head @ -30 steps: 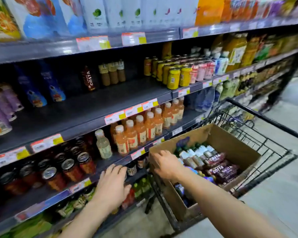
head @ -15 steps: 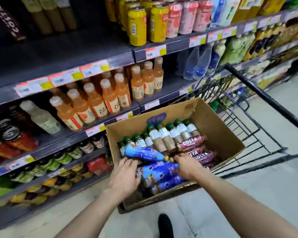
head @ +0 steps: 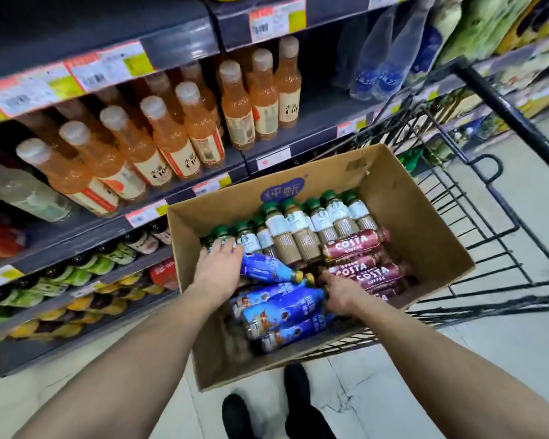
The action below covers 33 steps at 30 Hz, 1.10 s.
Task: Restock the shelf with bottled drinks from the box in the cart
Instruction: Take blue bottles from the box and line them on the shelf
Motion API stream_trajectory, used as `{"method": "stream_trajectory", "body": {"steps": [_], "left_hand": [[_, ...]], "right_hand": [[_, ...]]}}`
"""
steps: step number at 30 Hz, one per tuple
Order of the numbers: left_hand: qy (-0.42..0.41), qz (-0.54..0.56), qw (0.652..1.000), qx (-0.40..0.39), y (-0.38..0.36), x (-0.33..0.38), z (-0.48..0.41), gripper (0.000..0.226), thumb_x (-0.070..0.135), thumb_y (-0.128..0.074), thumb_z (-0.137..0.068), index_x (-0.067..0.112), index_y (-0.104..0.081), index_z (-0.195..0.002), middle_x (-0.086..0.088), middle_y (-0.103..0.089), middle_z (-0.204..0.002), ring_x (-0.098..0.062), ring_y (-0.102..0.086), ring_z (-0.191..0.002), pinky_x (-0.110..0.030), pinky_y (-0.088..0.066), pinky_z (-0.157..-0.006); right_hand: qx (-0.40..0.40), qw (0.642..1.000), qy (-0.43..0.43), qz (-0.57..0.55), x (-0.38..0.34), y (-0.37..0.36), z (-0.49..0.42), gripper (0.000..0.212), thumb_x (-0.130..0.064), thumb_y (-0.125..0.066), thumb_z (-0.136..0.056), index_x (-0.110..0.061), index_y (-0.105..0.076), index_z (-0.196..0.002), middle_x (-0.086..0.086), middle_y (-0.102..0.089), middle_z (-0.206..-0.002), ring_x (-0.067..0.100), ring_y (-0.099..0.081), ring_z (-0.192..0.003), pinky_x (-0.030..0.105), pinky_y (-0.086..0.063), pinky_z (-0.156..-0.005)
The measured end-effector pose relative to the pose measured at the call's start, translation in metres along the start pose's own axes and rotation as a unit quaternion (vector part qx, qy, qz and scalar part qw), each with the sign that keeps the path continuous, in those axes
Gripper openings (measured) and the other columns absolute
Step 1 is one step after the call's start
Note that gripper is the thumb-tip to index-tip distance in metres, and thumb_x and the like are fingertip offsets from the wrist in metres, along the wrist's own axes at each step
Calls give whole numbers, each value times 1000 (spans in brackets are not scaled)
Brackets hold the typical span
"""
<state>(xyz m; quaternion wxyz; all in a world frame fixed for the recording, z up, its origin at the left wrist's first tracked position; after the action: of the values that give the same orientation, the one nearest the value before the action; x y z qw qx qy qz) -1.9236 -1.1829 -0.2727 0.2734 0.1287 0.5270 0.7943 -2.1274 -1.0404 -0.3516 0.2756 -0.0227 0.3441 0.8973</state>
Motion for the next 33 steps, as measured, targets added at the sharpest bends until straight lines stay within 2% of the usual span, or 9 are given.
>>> {"method": "stream_trajectory", "body": {"steps": [3, 6, 11, 15, 21, 23, 27, 30, 33], "left_hand": [[-4, -4, 999, -39, -18, 0, -18, 67, 15, -51, -94, 17, -22, -154, -5, -20, -163, -32, -17, -148, -49, -29, -114], [1, -1, 998, -65, -35, 5, -25, 63, 23, -51, -95, 20, -25, -153, -5, -29, -157, -34, -20, -144, -52, -30, -112], [20, -20, 997, -69, -42, 5, -21, 42, 28, -60, -92, 21, -47, -132, -1, -46, -133, -28, -34, -127, -46, -44, -93], [38, 36, 996, -66, -50, 0, -3, 47, 28, -67, -89, 20, -48, -131, 2, -48, -132, -26, -37, -126, -40, -49, -79], [76, 164, 984, -2, -37, -11, 33, 64, 47, -70, -84, 21, -47, -137, 1, -49, -131, -28, -42, -119, -43, -49, -90], [97, 215, 971, 34, -23, -16, 52, 65, 52, -69, -83, 23, -49, -137, -1, -53, -129, -30, -47, -114, -41, -46, -92], [108, 275, 951, 96, 12, -26, 92, 55, 54, -68, -80, 19, -59, -121, -8, -58, -116, -33, -55, -106, -38, -43, -90], [96, 339, 927, 131, 36, -36, 125, 45, 51, -72, -78, 20, -63, -110, -8, -61, -107, -32, -58, -103, -38, -45, -86], [95, 395, 897, 174, 55, -51, 160, 42, 49, -76, -74, 24, -65, -105, -5, -64, -102, -28, -62, -98, -36, -49, -81]], "right_hand": [[-33, 999, 3, 15, 4, -11, -14, 64, -15, -66, -86, -17, -42, -145, 11, -57, -140, 30, -55, -127, 36, -44, -108], [-40, 999, 10, 17, 5, -18, -20, 59, -20, -67, -87, -21, -46, -142, 10, -59, -135, 30, -57, -122, 36, -46, -105], [-27, 998, 16, -56, 15, -8, -19, 55, -24, -81, -82, -23, -58, -132, 4, -64, -124, 24, -60, -113, 25, -45, -94], [-31, 986, 54, -155, 15, 11, -3, 40, -25, -88, -75, -30, -65, -108, -4, -69, -102, 15, -65, -94, 25, -47, -78], [-49, 897, 118, -423, -26, 27, 43, 25, -18, -81, -83, -17, -61, -97, 15, -73, -99, 27, -74, -94, 35, -58, -71], [-18, 877, 121, -465, -42, 31, 57, 21, -20, -78, -87, -20, -59, -95, 11, -73, -94, 25, -74, -89, 39, -56, -71], [67, 868, 149, -468, -81, 52, 92, 20, -18, -75, -89, -14, -58, -99, 2, -65, -80, 14, -61, -67, 31, -49, -55], [115, 859, 186, -463, -113, 71, 125, 19, -9, -73, -90, -7, -61, -105, 10, -67, -90, 18, -62, -80, 41, -53, -79], [165, 851, 206, -455, -135, 88, 162, 22, -3, -71, -90, 1, -60, -110, 14, -67, -96, 19, -62, -84, 31, -52, -76]]}}
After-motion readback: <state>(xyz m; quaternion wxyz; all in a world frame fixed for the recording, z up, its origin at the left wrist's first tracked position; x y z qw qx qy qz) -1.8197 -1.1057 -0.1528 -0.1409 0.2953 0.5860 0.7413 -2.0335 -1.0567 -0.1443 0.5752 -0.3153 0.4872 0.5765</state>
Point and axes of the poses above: each hand's wrist, its own z-axis away from the middle knuckle, its own y-axis out of the back of the hand, x = y × z, the point moved 10 cm from there along -z, towards the middle knuckle
